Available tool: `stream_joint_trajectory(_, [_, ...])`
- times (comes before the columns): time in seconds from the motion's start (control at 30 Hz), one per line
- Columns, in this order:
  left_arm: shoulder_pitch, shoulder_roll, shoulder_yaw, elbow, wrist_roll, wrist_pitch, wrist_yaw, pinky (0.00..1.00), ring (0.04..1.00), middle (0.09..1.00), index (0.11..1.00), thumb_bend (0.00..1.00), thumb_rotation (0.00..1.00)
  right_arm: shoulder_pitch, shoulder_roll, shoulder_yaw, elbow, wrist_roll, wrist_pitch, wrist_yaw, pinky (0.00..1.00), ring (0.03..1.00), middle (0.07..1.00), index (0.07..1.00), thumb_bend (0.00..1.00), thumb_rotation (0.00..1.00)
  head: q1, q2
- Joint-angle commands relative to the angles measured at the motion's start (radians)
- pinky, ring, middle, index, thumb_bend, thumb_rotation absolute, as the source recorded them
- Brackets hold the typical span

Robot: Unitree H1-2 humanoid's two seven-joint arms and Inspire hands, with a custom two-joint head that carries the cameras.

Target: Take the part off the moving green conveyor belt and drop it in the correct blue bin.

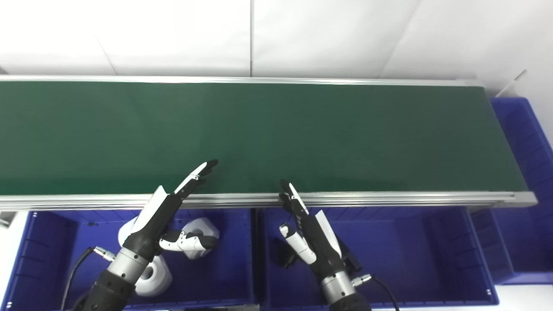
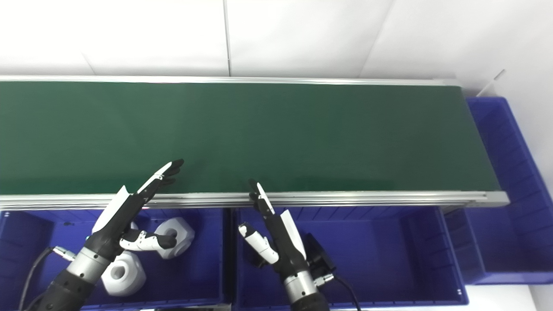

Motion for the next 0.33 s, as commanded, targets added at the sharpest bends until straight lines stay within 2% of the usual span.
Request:
stream_joint_trajectory(0.0, [-0.014, 0.010, -0.003, -0.020, -0.028, -0.011, -0.004, 0.90, 0.956, 0.970, 0.987, 0.88, 0.74, -0.038, 0.132, 0.071, -0.016, -0.008, 0.018, -0.005, 0.98, 0.985, 1.000, 0.996, 0.88, 1.00, 0.011, 0.008])
stream_joint_trajectory(0.1, [-0.012, 0.002, -0.011, -0.029, -0.026, -0.003, -0.004, 0.88, 0.950, 0.967, 0.986, 0.88, 0.74, -0.032, 0.122, 0.065, -0.037, 0.005, 0.020, 0.002, 0.98, 0.987, 1.000, 0.995, 0.87, 1.00, 0.078, 0.036])
stream_joint_trajectory(0.13, [-0.009, -0.004, -0.016, -0.038, -0.018, 0.003, -0.003, 0.88, 0.948, 0.967, 0.985, 0.88, 0.74, -0.026, 0.115, 0.063, -0.051, 0.011, 0.024, 0.006, 0.99, 0.989, 1.000, 0.995, 0.87, 1.00, 0.134, 0.047])
stream_joint_trajectory(0.17, [-0.006, -0.008, -0.020, -0.047, -0.006, 0.011, -0.002, 0.87, 0.945, 0.967, 0.984, 0.88, 0.74, -0.021, 0.110, 0.061, -0.063, 0.017, 0.031, 0.011, 0.99, 0.990, 1.000, 0.996, 0.87, 1.00, 0.134, 0.047])
stream_joint_trajectory(0.2, [-0.001, -0.015, -0.026, -0.059, 0.007, 0.023, 0.000, 0.86, 0.940, 0.966, 0.984, 0.89, 0.75, -0.015, 0.101, 0.058, -0.078, 0.026, 0.035, 0.017, 1.00, 0.992, 1.000, 0.998, 0.87, 1.00, 0.191, 0.056])
stream_joint_trajectory(0.23, [0.003, -0.021, -0.032, -0.068, 0.016, 0.032, 0.001, 0.86, 0.938, 0.965, 0.983, 0.89, 0.75, -0.011, 0.094, 0.054, -0.088, 0.036, 0.039, 0.023, 1.00, 0.994, 1.000, 0.999, 0.87, 1.00, 0.201, 0.057])
stream_joint_trajectory(0.27, [0.008, -0.029, -0.040, -0.076, 0.028, 0.041, 0.005, 0.86, 0.935, 0.963, 0.982, 0.89, 0.75, -0.005, 0.084, 0.049, -0.101, 0.049, 0.044, 0.030, 1.00, 0.997, 1.000, 1.000, 0.87, 1.00, 0.256, 0.062])
stream_joint_trajectory(0.3, [0.011, -0.036, -0.047, -0.082, 0.035, 0.047, 0.008, 0.86, 0.934, 0.962, 0.981, 0.88, 0.75, -0.002, 0.074, 0.045, -0.112, 0.056, 0.051, 0.036, 1.00, 0.998, 1.000, 1.000, 0.87, 1.00, 0.256, 0.062])
